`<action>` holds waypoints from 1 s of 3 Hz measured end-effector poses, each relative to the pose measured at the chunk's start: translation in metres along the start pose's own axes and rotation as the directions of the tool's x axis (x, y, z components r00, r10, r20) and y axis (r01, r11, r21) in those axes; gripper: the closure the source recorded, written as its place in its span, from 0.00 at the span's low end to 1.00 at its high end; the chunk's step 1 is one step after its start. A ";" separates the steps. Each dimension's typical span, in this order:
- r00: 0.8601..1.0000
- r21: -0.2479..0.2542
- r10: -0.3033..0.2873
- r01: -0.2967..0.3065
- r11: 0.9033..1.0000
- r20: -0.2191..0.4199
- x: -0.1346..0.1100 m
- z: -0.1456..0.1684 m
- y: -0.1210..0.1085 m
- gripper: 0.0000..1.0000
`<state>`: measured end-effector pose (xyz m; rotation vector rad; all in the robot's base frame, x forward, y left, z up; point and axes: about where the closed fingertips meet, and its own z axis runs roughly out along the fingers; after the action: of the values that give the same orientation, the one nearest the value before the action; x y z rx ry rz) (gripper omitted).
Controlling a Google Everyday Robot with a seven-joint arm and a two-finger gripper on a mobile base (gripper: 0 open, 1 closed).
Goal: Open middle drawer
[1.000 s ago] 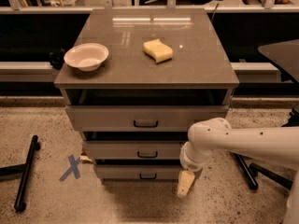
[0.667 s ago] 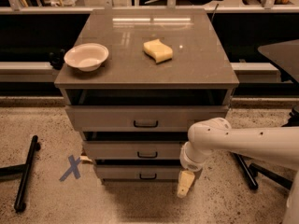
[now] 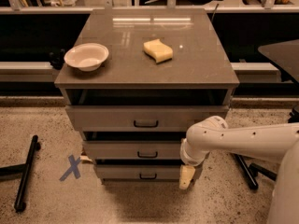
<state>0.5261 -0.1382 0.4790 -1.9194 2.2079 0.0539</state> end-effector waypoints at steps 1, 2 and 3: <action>0.997 0.012 -0.059 0.059 0.998 0.043 0.004 0.035 -0.028 0.00; 0.996 0.019 -0.072 0.072 0.997 0.043 0.004 0.037 -0.029 0.00; 0.991 0.045 -0.124 0.122 0.992 0.045 0.007 0.044 -0.031 0.00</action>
Offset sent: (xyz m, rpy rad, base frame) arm 0.0475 -0.0033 -0.0479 0.0616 -0.0291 0.0879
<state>0.5621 -0.1420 0.4388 -2.0049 2.0399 0.0327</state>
